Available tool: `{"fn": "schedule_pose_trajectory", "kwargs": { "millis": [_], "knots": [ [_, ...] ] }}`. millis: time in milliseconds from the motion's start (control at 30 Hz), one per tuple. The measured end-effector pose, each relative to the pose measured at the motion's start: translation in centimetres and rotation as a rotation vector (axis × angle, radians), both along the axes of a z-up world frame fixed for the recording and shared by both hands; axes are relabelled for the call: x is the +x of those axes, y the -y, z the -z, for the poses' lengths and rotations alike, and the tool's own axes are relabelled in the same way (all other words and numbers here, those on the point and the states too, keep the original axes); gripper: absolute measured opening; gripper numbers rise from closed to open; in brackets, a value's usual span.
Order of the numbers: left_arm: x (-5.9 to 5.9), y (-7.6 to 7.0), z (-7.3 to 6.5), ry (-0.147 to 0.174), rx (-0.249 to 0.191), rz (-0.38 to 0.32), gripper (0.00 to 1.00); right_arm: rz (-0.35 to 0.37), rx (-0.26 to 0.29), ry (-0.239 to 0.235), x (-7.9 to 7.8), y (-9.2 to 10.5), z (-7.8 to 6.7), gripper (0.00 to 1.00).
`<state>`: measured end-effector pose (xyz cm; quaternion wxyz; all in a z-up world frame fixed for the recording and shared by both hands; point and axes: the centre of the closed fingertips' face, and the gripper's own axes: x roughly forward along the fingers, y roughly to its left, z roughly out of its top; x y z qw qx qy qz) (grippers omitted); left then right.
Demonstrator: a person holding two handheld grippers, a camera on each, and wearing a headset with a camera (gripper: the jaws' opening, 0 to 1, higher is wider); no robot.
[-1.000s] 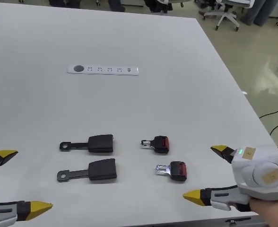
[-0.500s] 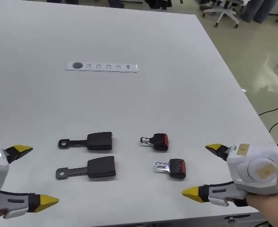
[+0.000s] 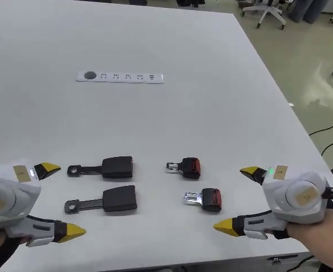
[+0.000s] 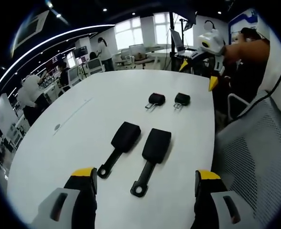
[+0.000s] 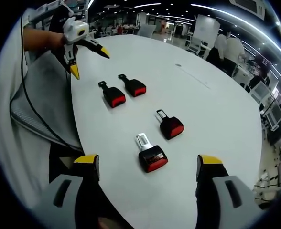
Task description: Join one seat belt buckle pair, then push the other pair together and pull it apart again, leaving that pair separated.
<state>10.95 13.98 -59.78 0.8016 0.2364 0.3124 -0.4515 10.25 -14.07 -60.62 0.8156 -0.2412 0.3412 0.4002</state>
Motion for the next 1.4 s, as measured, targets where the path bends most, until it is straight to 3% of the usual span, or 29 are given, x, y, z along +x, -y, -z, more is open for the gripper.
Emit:
{"fn": "schedule_pose_trajectory", "kwargs": {
  "millis": [300, 400, 467, 700, 867, 1400],
  "knots": [
    [0.9, 1.6, 1.1, -0.040, 0.030, 0.064, 0.87, -0.051, -0.022, -0.032, 0.5, -0.3, 1.0, 0.80],
    [0.9, 1.8, 2.4, -0.047, 0.089, 0.116, 0.87, -0.073, -0.037, -0.042, 0.8, -0.4, 1.4, 0.79],
    [0.7, 2.1, 3.1, -0.072, 0.107, 0.142, 0.85, -0.085, -0.046, -0.057, 1.0, -0.3, 1.8, 0.77],
    [1.1, 3.0, 4.2, -0.100, 0.119, 0.174, 0.79, -0.129, -0.078, -0.080, 1.1, -0.4, 2.6, 0.75],
    [1.6, 3.9, 4.9, -0.131, 0.125, 0.196, 0.75, -0.162, -0.096, -0.103, 1.5, -0.4, 4.0, 0.72],
    [2.5, 6.1, 6.7, -0.172, 0.147, 0.262, 0.67, -0.257, -0.124, -0.162, 2.2, -0.5, 6.6, 0.62]
  ]
}}
